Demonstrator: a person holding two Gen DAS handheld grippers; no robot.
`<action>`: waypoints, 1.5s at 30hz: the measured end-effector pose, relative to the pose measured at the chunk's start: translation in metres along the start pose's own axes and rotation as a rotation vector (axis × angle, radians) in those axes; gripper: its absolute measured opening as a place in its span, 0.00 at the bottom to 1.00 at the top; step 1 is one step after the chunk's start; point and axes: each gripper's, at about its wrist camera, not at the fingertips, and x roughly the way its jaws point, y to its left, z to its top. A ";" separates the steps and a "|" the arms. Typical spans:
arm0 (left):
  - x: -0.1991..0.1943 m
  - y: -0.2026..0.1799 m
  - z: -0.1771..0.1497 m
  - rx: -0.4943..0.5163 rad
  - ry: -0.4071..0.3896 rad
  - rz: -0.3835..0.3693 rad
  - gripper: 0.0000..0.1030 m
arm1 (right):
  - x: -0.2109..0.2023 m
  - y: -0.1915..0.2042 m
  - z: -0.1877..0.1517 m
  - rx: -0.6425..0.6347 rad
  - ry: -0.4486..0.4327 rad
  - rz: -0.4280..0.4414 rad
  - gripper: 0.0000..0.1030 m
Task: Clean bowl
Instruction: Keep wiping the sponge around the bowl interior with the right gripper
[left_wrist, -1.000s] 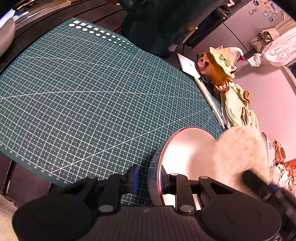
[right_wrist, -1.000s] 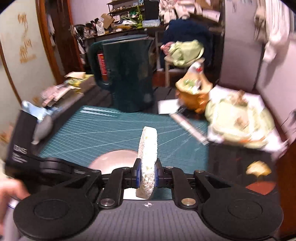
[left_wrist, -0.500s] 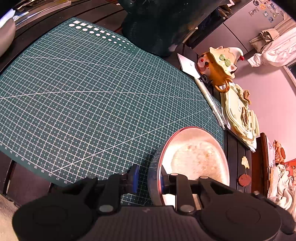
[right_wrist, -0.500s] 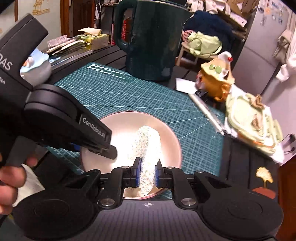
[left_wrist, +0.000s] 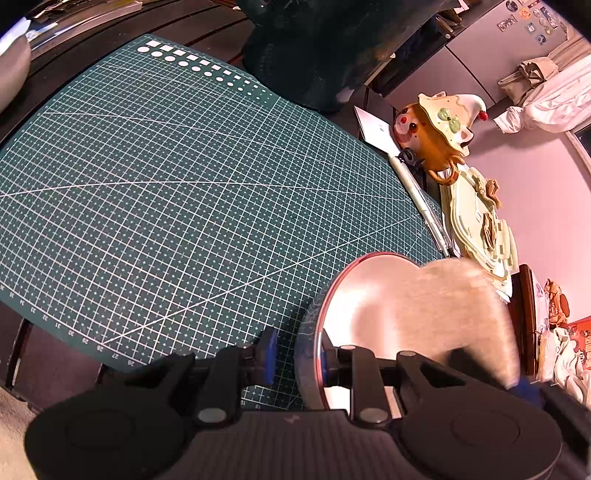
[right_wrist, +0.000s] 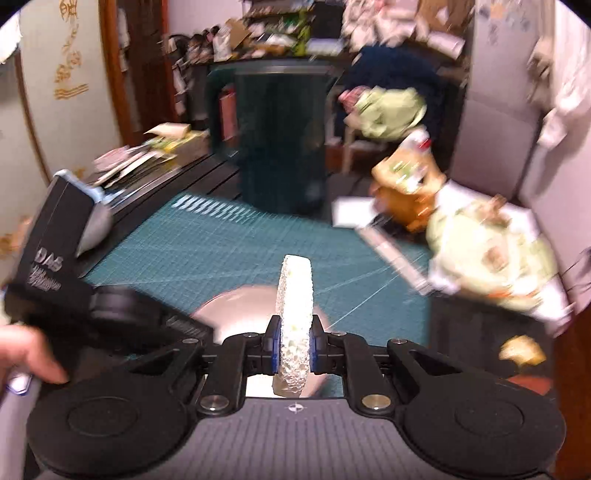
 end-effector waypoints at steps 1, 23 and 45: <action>0.000 0.000 0.000 0.000 0.000 0.000 0.22 | 0.005 0.003 -0.002 -0.007 0.011 0.012 0.12; -0.001 0.000 0.000 -0.003 -0.001 0.000 0.22 | 0.019 -0.008 -0.005 0.148 0.045 0.135 0.11; 0.000 -0.001 -0.002 -0.005 -0.002 0.002 0.22 | -0.014 0.024 -0.003 -0.153 -0.105 -0.213 0.11</action>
